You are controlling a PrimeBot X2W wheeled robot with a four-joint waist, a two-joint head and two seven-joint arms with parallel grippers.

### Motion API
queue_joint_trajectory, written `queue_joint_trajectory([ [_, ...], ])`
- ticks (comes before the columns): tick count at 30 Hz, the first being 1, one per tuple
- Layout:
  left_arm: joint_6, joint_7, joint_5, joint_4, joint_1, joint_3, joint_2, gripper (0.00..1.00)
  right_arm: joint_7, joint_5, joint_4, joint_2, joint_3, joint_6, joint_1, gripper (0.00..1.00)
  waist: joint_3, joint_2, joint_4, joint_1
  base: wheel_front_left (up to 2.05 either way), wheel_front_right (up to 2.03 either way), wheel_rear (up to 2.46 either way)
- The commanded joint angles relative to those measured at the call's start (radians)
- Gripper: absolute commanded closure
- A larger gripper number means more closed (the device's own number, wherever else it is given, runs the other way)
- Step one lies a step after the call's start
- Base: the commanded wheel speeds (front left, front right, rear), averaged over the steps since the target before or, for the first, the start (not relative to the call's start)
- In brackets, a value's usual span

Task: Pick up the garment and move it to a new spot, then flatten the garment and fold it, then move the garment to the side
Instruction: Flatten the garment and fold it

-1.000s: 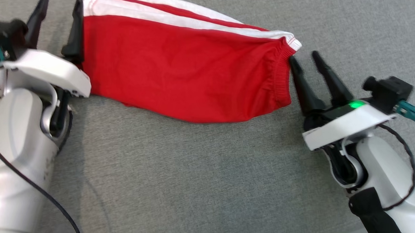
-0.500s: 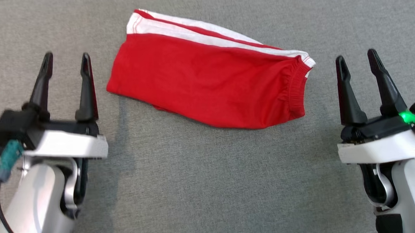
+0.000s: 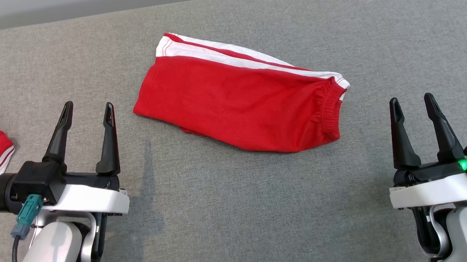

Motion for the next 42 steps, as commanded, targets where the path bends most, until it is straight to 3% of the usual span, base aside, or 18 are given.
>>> queue_joint_trajectory([
  [1,-0.003,0.003,-0.005,0.002,-0.001,0.0,0.007,0.0,-0.001,0.004,0.001,0.0,-0.005,0.0,0.009,0.0,0.001,0.0,-0.001,0.0,0.0,0.0,0.0],
  [11,-0.035,0.031,-0.007,0.022,-0.087,-0.013,0.025,0.0,-0.001,0.016,0.003,0.006,0.007,0.0,-0.017,0.0,0.027,0.0,-0.026,0.0,0.0,0.0,0.0],
  [15,-0.087,0.078,-0.026,0.076,-0.166,-0.033,0.032,0.0,-0.001,0.022,0.007,0.006,0.026,0.0,-0.03,0.0,0.048,0.0,-0.05,0.0,0.0,0.0,0.0],
  [23,-0.214,0.207,-0.098,0.331,-0.314,-0.071,0.027,0.0,-0.001,0.064,0.02,0.006,0.075,0.0,-0.057,0.0,0.095,0.0,-0.115,0.0,0.0,0.0,0.0],
  [36,-0.31,0.408,-0.223,0.564,-0.362,-0.098,-0.023,0.0,-0.001,0.105,0.052,0.006,0.077,0.0,-0.063,0.0,0.125,0.0,-0.125,0.0,0.0,0.0,0.0],
  [37,-0.318,0.428,-0.238,0.565,-0.362,-0.102,-0.03,0.1,-0.001,0.108,0.055,0.007,0.077,0.0,-0.067,0.0,0.125,0.0,-0.123,0.0,0.0,0.0,0.0],
  [39,-0.329,0.461,-0.254,0.564,-0.363,-0.112,-0.032,0.92,-0.001,0.114,0.059,0.007,0.08,0.0,-0.074,0.0,0.125,0.0,-0.12,0.0,0.0,0.0,0.0],
  [40,-0.334,0.47,-0.266,0.56,-0.361,-0.112,-0.035,1.0,-0.001,0.118,0.061,0.007,0.082,0.0,-0.076,0.0,0.125,0.0,-0.119,0.0,0.0,0.0,0.0],
  [42,-0.334,0.458,-0.27,0.544,-0.362,-0.107,-0.03,1.0,-0.001,0.114,0.062,0.007,0.084,0.0,-0.078,0.0,0.125,0.0,-0.117,0.0,0.0,0.0,0.0],
])
